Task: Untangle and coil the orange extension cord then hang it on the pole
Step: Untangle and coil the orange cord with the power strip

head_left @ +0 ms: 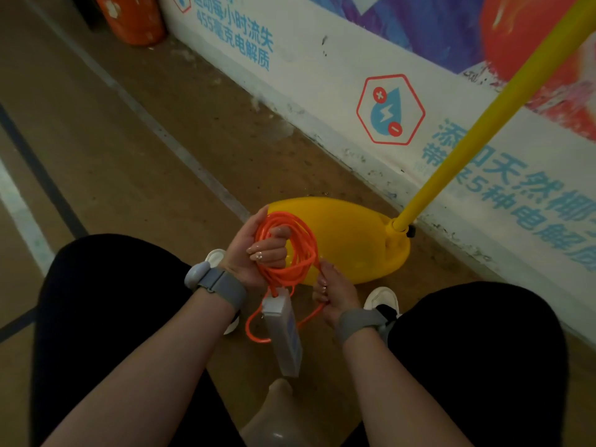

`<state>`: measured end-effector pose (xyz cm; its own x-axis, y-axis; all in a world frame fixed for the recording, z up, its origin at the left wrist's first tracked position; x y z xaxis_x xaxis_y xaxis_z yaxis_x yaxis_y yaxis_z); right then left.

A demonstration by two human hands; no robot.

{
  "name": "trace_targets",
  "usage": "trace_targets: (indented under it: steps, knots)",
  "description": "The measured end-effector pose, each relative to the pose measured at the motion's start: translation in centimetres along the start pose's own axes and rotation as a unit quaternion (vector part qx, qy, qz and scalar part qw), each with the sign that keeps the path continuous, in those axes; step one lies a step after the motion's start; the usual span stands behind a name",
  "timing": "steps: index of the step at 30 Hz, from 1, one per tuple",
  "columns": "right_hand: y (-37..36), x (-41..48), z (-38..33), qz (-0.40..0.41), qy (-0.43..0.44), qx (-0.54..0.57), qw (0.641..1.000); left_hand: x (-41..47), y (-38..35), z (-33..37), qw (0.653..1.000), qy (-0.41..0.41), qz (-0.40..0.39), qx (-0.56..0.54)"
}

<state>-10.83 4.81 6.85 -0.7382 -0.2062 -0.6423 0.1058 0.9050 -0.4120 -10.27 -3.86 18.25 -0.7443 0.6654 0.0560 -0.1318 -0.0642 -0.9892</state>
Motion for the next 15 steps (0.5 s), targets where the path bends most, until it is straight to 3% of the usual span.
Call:
trace_targets:
  steps: [2,5,9,13,15]
  knots:
    - [0.4,-0.3,-1.3,0.047,0.044,-0.236,0.969,0.1,1.0,0.3,0.999,-0.034,0.014,-0.026]
    - [-1.9,-0.9,-2.3,0.043,0.104,-0.547,0.829,-0.3,3.3,2.3,0.979,-0.154,0.114,-0.070]
    - [-4.6,-1.7,-0.7,-0.004,0.084,-0.650,0.755,-3.0,7.0,4.9,0.901,-0.313,0.296,-0.060]
    - [-5.4,-2.7,0.5,-0.070,0.068,-0.769,0.632,-5.3,8.1,6.9,0.818,-0.365,0.427,0.125]
    - [-6.3,-3.6,0.6,-0.117,0.088,-0.786,0.601,-7.0,7.7,8.2,0.743,-0.374,0.493,0.256]
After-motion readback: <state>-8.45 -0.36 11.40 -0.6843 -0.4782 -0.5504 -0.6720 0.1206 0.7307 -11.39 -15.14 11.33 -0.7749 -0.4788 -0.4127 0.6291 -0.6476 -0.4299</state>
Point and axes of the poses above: each hand's wrist, its own x-axis towards the middle knuckle, its own y-axis out of the back of the hand, z = x × y, the point moved 10 cm from there along x, towards the middle knuckle, and after that the axes turned 1 degree about -z, right-handed, at the moved point
